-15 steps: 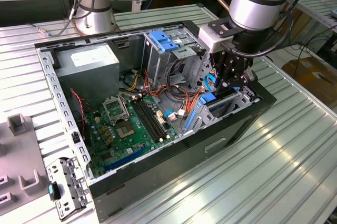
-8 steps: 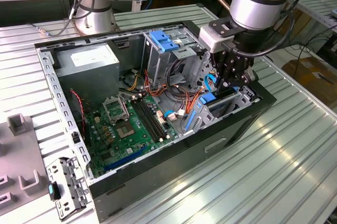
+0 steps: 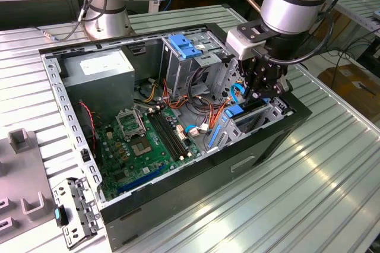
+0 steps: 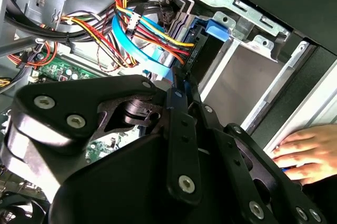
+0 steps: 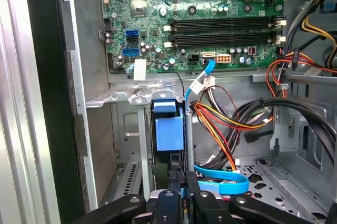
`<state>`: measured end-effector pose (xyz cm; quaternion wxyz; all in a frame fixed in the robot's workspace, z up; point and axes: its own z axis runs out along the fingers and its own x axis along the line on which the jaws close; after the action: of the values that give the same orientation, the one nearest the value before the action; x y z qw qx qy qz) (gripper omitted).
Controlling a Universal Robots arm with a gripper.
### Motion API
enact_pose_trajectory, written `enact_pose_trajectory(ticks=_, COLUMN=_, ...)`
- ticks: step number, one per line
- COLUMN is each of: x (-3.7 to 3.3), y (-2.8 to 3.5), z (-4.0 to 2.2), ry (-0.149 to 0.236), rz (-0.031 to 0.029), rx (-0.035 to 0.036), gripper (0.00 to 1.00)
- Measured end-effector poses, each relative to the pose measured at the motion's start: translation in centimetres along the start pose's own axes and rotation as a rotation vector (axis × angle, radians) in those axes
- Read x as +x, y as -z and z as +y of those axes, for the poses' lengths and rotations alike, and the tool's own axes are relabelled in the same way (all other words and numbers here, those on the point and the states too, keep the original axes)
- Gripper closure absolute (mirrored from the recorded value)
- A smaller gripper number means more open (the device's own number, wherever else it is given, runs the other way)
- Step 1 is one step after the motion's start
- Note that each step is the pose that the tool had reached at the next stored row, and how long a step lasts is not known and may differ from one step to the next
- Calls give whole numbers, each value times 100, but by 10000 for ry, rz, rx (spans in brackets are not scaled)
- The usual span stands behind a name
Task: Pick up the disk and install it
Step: 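Insert the second disk wire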
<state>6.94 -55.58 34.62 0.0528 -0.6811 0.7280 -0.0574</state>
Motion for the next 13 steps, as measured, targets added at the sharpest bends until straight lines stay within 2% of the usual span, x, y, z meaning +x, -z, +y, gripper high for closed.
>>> enact_pose_trajectory(ticks=13, x=14, y=-52, z=5, ry=1, rz=-5, rx=-2, gripper=84)
